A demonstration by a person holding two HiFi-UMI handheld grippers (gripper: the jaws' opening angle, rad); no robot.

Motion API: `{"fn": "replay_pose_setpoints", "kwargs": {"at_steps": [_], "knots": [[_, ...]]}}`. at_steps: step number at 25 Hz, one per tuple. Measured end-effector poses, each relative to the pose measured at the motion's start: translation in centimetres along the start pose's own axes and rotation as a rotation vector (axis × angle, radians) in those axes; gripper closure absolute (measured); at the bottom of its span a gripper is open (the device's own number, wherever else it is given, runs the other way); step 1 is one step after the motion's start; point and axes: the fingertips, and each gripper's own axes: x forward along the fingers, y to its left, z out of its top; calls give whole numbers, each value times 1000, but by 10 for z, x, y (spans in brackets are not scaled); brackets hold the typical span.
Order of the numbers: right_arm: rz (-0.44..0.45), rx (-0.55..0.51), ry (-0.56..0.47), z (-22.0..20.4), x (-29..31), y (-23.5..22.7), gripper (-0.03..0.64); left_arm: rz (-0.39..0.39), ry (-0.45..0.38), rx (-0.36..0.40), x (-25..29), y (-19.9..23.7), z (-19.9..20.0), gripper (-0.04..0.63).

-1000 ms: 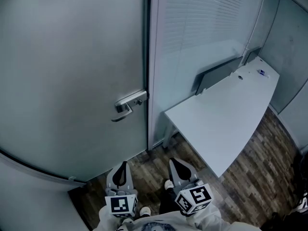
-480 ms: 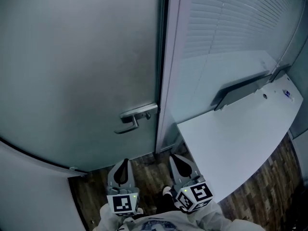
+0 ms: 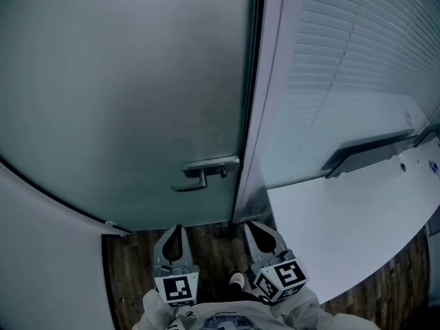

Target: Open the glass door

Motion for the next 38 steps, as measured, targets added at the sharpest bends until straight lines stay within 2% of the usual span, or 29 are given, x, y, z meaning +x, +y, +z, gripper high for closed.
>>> {"fn": "replay_pose_setpoints", "kwargs": {"at_steps": [7,10,15,17,19,23,28,31,38], "knots": [[22,19,18,-3,6,-9,612,93,80,156,10,11,-17,591],[19,26,23,-4,10,-11,612,79,108,249,25,13,-29,524],[7,32,19,0,10,-11,612,42,159,358,44,16,-41,435],[-4,33,11,4,12,-14,612,32,167,428,54,16,-43,390],[-13,32,5,6,12,-16,612,23,176,504,64,17,-48,373],[-34,31,3,8,11,-22,612,9,212,665,83,21,-62,370],[-56,22,-1,8,11,-30,612,35,212,862,116,26,-80,371],[-61,14,1,4,11,-32,612,36,209,916,130,28,-87,371],[-82,18,9,2,5,-35,612,13,219,973,149,26,-88,376]]}}
